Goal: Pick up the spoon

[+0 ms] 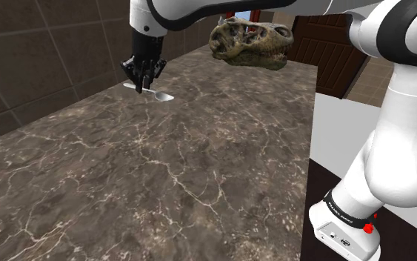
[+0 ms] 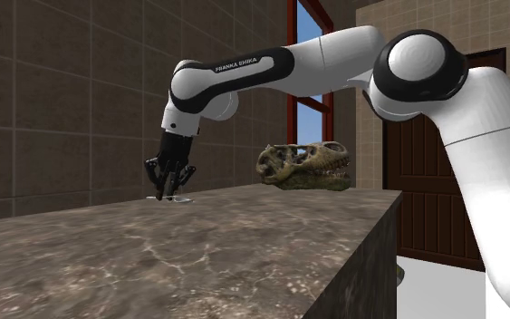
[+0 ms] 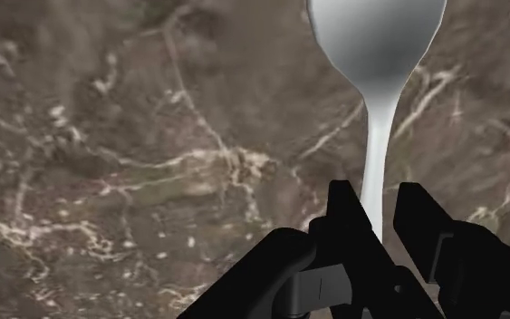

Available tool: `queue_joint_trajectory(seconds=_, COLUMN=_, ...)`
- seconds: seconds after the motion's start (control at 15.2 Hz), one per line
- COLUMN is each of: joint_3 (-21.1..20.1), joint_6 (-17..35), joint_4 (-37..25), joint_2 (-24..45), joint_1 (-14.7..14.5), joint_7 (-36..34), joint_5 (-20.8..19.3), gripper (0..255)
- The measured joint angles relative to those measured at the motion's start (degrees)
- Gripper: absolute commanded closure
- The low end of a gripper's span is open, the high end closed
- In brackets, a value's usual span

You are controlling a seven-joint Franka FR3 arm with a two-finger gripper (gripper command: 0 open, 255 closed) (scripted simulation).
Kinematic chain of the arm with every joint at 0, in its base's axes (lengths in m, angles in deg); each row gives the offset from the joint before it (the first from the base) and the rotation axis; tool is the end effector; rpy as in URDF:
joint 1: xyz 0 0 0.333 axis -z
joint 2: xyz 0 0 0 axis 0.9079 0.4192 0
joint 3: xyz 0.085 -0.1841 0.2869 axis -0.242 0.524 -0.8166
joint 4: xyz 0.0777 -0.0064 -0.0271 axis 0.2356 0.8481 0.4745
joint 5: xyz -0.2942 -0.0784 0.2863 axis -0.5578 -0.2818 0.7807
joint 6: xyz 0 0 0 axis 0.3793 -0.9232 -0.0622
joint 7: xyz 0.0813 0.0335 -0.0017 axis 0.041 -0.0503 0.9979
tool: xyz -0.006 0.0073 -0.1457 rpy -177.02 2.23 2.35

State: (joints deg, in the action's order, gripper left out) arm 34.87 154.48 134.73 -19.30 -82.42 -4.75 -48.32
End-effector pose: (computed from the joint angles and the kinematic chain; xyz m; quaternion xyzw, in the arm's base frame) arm 0.5846 0.4045 0.5385 -0.9857 -0.1104 -0.1046 0.0731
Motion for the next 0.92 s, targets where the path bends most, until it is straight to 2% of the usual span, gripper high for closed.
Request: queue_joint_trajectory(seconds=0.92, joint_3=-0.19, joint_6=-11.35, joint_4=-13.32, joint_2=2.01, joint_1=-1.16, joint_7=-0.21, joint_5=-0.71, gripper=255)
